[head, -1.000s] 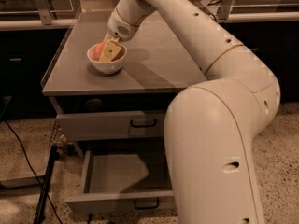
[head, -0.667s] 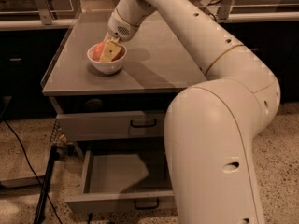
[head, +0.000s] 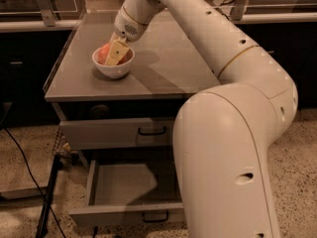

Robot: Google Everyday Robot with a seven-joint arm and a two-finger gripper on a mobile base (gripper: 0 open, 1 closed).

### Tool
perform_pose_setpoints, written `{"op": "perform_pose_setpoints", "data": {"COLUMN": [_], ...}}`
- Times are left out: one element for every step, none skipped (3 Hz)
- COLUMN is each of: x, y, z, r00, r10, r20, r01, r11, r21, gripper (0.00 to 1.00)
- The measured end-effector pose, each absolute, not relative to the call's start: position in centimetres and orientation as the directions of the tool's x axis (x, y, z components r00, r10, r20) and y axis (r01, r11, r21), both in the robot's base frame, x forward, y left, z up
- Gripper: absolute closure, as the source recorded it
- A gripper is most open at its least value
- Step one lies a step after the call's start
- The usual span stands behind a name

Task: Place apple into middle drawer

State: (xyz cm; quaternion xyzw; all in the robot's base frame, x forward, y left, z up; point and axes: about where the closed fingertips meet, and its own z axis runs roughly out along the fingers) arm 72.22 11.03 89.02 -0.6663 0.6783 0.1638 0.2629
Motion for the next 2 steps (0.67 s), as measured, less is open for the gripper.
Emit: {"op": "perform_pose_setpoints", "data": {"x": [72.0, 71.6], "y": [10.8, 9.7], "z": [90.2, 94.1], "r00": [0.028, 0.049], "r10": [-0.823, -0.828], "r20": [-0.567, -0.558], "r01": [-0.989, -0.98], "r11": [0.059, 0.067], "r21": [-0.135, -0.186], "gripper": [1.0, 1.0]}}
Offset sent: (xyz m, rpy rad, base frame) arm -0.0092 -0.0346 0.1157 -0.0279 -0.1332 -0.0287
